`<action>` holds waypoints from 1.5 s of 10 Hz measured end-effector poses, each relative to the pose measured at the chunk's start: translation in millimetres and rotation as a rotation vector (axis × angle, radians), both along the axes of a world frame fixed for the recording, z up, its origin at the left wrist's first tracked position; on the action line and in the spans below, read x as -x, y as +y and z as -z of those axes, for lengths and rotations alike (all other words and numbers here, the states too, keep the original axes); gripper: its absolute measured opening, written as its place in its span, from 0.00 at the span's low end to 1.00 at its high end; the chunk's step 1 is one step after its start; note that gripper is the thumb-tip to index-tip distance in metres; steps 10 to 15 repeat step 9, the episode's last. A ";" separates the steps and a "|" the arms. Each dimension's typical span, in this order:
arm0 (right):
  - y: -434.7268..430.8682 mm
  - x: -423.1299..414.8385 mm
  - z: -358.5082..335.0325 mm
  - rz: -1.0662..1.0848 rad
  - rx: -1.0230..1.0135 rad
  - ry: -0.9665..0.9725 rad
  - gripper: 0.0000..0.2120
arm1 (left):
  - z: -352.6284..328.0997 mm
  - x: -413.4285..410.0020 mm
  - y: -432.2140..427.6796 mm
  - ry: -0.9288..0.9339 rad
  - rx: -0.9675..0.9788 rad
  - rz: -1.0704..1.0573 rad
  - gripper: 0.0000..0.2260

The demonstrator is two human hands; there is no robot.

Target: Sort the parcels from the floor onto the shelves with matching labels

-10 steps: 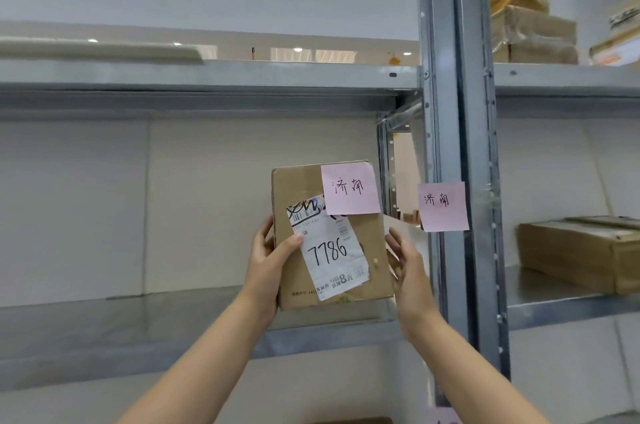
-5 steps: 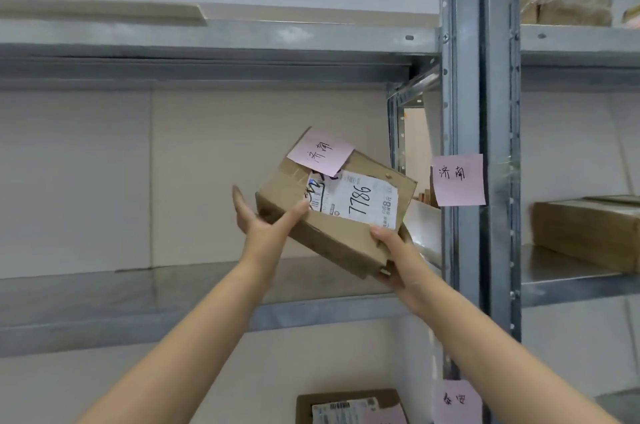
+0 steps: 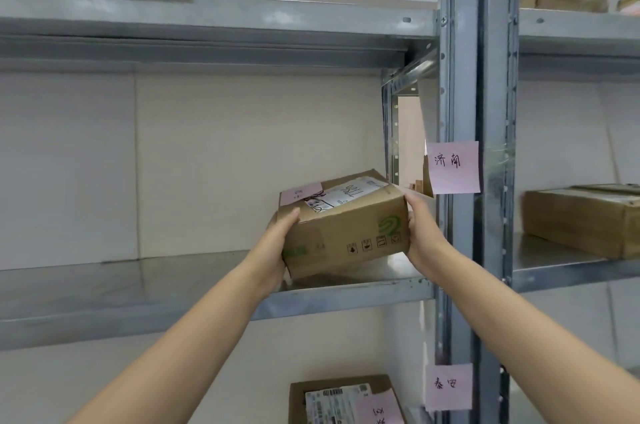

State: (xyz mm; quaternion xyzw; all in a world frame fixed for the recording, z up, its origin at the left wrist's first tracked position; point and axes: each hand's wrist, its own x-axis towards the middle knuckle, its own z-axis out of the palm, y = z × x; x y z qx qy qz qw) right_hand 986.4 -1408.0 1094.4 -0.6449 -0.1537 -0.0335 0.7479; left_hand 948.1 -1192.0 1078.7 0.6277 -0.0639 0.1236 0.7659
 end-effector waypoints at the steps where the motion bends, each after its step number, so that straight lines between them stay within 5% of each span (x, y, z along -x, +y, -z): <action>1: -1.2 -1.0 14.2 0.060 0.065 0.033 0.29 | 5.8 -5.8 -5.1 0.027 0.019 0.006 0.12; 5: -2.0 -8.1 27.9 0.178 0.138 0.102 0.11 | 15.5 -22.0 -6.8 0.022 -0.041 -0.051 0.33; 6: -1.4 -6.9 25.6 0.195 0.139 0.069 0.10 | 13.6 -24.1 -2.8 0.015 -0.101 -0.022 0.35; 7: 1.7 -3.3 18.3 0.272 0.181 -0.071 0.20 | -1.0 -14.3 -1.5 0.032 -0.163 -0.079 0.41; 9: 33.7 8.4 -30.5 0.330 0.387 -0.489 0.29 | -48.5 5.7 5.7 -0.127 -0.296 -0.257 0.36; 15: 33.7 8.4 -30.5 0.330 0.387 -0.489 0.29 | -48.5 5.7 5.7 -0.127 -0.296 -0.257 0.36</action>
